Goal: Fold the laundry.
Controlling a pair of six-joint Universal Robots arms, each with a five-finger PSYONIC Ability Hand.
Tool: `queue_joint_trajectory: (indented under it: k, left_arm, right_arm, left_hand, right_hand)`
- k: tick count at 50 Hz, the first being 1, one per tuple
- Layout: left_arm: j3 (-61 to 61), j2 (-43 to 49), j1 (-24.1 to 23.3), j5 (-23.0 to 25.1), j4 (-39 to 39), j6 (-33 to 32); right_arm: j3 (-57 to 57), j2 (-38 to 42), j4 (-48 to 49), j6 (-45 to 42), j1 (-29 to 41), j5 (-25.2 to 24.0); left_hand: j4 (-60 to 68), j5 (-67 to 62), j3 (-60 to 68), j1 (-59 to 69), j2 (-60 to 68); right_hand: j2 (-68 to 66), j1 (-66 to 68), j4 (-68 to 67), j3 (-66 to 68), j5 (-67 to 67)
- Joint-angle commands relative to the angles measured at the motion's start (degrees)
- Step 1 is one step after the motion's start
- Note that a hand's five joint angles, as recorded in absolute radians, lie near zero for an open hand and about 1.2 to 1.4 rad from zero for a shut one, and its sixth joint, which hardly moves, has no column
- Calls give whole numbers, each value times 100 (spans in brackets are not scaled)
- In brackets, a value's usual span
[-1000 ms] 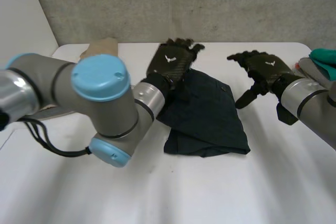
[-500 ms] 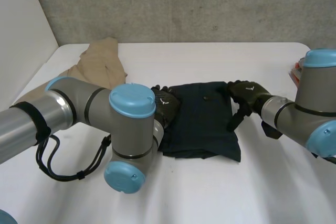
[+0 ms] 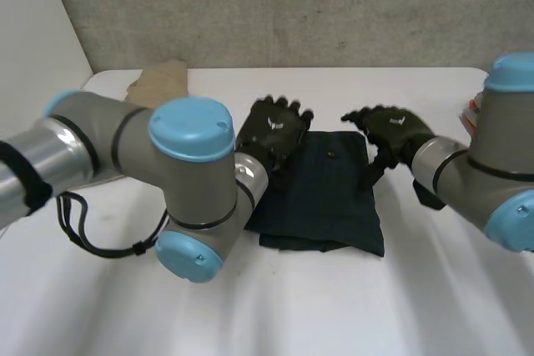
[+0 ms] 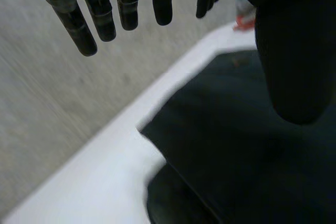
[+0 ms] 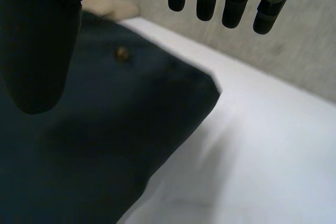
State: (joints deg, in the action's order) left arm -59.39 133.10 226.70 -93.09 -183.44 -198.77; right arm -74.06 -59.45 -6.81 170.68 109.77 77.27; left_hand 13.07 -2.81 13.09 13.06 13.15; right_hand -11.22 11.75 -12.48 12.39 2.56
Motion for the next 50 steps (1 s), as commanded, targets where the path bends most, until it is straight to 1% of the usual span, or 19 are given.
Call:
queue_joint_trajectory:
  k: [1,4,8,11,13,17,21,23,27,28,31,32,35,36,37,40,41,45,50]
  left_arm:
    - [251,734,164,28,545,-3]
    - [313,849,191,63,668,-3]
    - [340,858,199,63,748,-3]
    - [314,735,234,63,757,40]
    - [261,446,235,72,757,49]
    - [120,-20,226,81,722,76]
    - [50,-477,217,89,713,233]
    - [6,-670,208,133,713,347]
    - [-187,-1162,296,642,713,681]
    - [-274,-1346,409,991,713,813]
    - [-442,-1585,586,1625,739,1068]
    - [-555,-1733,682,2097,739,1278]
    - [-706,-1962,823,2803,739,1595]
    - [-793,-2102,919,3179,739,1753]
    - [-820,-2165,981,3340,739,1824]
    - [-917,-2306,1122,3761,739,1982]
    - [-943,-2323,1140,3798,730,1992]
    - [-970,-2332,1149,3781,730,2018]
    - [-1075,-2332,1149,3781,722,2000]
  right_arm:
    - [102,776,21,-52,10,51]
    - [199,1022,30,-263,1,96]
    - [243,1093,30,-640,1,166]
    - [269,1067,4,-887,1,289]
    - [278,1032,4,-966,1,341]
    - [261,690,30,-1010,-17,447]
    - [50,171,398,-1019,-34,570]
    - [-248,-154,802,-1019,18,675]
    - [-1100,-980,1620,-1063,36,702]
    - [-1311,-1120,1787,-1072,36,685]
    - [-2190,-1560,2411,-1081,80,562]
    - [-2401,-1631,2551,-1081,106,509]
    - [-3201,-1702,2965,-1054,308,298]
    - [-3385,-1685,3044,-1054,361,263]
    - [-3735,-1676,3254,-1072,457,202]
    - [-4072,-1623,3685,-1081,537,192]
    - [-4194,-1501,4009,-1037,546,192]
    - [-4213,-957,4459,-1124,624,192]
    - [-4029,-525,4618,-1379,678,219]
  left_hand:
    - [67,-94,65,68,60]
    - [67,-94,65,68,60]
    - [67,-94,65,68,60]
    - [67,-94,65,68,60]
    - [50,-77,49,51,43]
    - [34,-61,32,35,26]
    - [-50,24,-52,-50,-58]
    - [-50,24,-52,-50,-58]
    - [0,-27,-2,1,-8]
    - [0,-27,-2,1,-8]
    - [34,-60,32,35,26]
    - [34,-60,32,35,26]
    - [50,-77,48,51,43]
    - [50,-77,49,51,43]
    - [50,-77,49,51,43]
    - [34,-60,32,35,26]
    - [50,-77,48,51,43]
    - [50,-77,49,51,43]
    - [50,-77,49,51,43]
  right_hand:
    - [122,-175,248,-239,-256]
    - [122,-175,248,-239,-256]
    - [122,-175,248,-239,-256]
    - [122,-175,248,-239,-256]
    - [122,-175,248,-239,-256]
    - [122,-175,248,-239,-256]
    - [122,-175,248,-239,-256]
    - [122,-175,248,-239,-256]
    - [122,-175,248,-239,-256]
    - [122,-175,248,-239,-256]
    - [122,-175,248,-239,-256]
    - [122,-175,248,-239,-256]
    - [122,-175,248,-239,-256]
    - [122,-175,248,-239,-256]
    - [122,-175,248,-239,-256]
    - [122,-175,248,-239,-256]
    - [122,-175,248,-239,-256]
    - [122,-175,248,-239,-256]
    - [122,-175,248,-239,-256]
